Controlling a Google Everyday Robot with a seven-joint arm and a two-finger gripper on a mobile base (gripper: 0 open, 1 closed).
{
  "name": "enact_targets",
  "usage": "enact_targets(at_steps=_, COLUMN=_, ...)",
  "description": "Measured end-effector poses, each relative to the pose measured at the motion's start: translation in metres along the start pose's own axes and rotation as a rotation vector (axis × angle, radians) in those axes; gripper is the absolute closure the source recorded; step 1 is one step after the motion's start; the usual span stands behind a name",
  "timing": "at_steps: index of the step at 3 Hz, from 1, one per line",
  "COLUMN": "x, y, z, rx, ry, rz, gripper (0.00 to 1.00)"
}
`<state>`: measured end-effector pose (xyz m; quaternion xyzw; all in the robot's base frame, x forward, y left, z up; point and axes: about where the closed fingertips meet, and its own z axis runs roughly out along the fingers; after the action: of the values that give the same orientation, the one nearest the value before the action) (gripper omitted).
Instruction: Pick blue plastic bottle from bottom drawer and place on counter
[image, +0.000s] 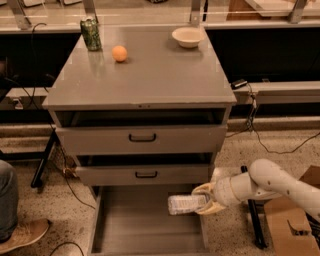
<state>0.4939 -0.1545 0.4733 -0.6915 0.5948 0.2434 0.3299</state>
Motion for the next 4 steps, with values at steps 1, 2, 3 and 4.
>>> enact_targets(at_steps=1, x=-0.056, y=0.012, z=-0.055, rx=0.035, ry=0.06, rz=-0.036, gripper=1.0)
enact_targets(at_steps=2, x=-0.116, y=0.01, z=-0.107, rx=0.062, ry=0.141, rz=-0.111, gripper=1.0)
enact_targets(at_steps=3, x=-0.137, y=0.003, z=-0.129, rx=0.084, ry=0.188, rz=-0.154, gripper=1.0)
enact_targets(at_steps=4, x=-0.14, y=-0.003, z=-0.131, rx=0.098, ry=0.157, rz=-0.16, gripper=1.0)
